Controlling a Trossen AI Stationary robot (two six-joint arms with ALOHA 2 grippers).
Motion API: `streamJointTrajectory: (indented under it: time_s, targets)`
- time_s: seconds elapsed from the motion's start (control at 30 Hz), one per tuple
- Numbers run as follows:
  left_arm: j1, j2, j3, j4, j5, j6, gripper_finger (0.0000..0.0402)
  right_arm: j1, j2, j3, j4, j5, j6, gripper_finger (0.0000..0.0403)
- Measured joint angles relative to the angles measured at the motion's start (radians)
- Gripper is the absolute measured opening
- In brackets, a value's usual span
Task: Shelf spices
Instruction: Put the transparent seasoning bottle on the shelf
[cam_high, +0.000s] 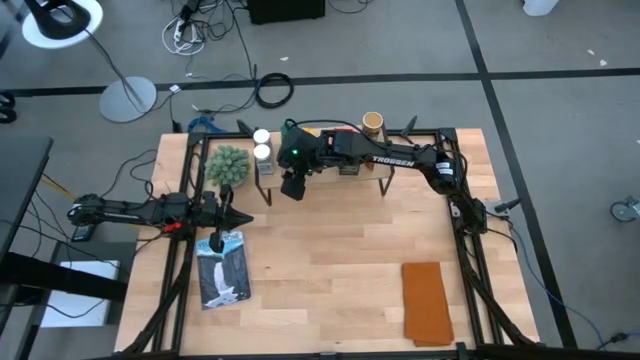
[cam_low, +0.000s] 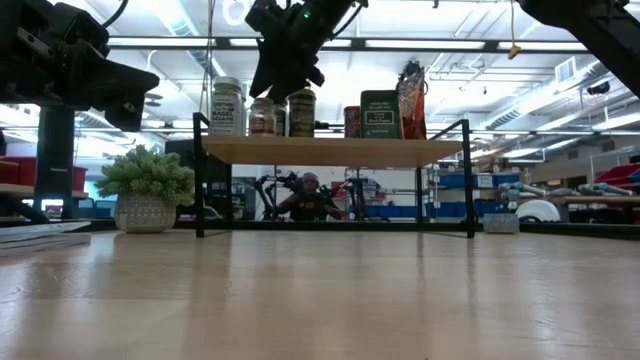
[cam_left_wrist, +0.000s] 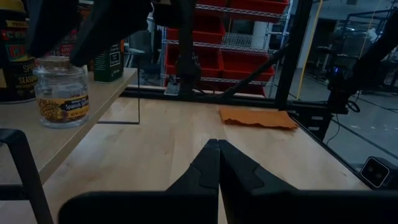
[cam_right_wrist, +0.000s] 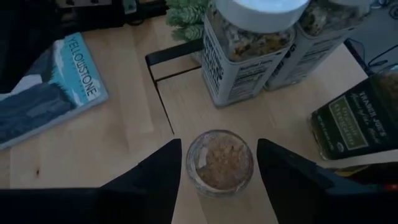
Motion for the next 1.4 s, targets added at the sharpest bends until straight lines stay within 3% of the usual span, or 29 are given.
streamJointTrajectory:
  time_s: [0.13, 0.43, 0.57, 0.67, 0.73, 0.97, 1.13, 1.27, 1.4]
  targets:
    - [0.0, 0.0, 0.0, 0.0, 0.0, 0.0, 0.0008, 0.011, -0.014, 0.0, -0.014, 0.023, 0.009, 0.02]
    - [0.0, 0.0, 0.0, 0.0, 0.0, 0.0, 0.0008, 0.097, -0.072, 0.0, -0.137, 0.231, 0.059, 0.0155]
    - [0.0, 0.0, 0.0, 0.0, 0.0, 0.0, 0.0008, 0.147, -0.073, -0.013, -0.21, 0.312, 0.098, 0.0098]
    - [0.0, 0.0, 0.0, 0.0, 0.0, 0.0, 0.0008, 0.192, -0.074, -0.093, -0.201, 0.414, 0.118, 0.0032]
    - [0.0, 0.0, 0.0, 0.0, 0.0, 0.0, 0.0008, 0.222, -0.074, -0.15, -0.177, 0.48, 0.139, 0.0009]
    - [0.0, 0.0, 0.0, 0.001, 0.0, 0.0, 0.0008, 0.298, -0.107, -0.402, 0.167, 0.505, 0.19, 0.0003]
    - [0.0, 0.0, 0.0, 0.007, 0.0, 0.0, 0.0008, 0.323, -0.226, -0.701, 0.595, 0.501, 0.209, 0.0002]
    - [0.0, 0.0, 0.0, 0.008, 0.0, 0.0, 0.0008, 0.324, -0.297, -0.946, 1.074, 0.506, 0.137, 0.0001]
    - [0.0, 0.0, 0.0, 0.017, 0.0, 0.0, 0.0008, 0.277, -0.294, -1.076, 1.372, 0.481, 0.08, 0.0001]
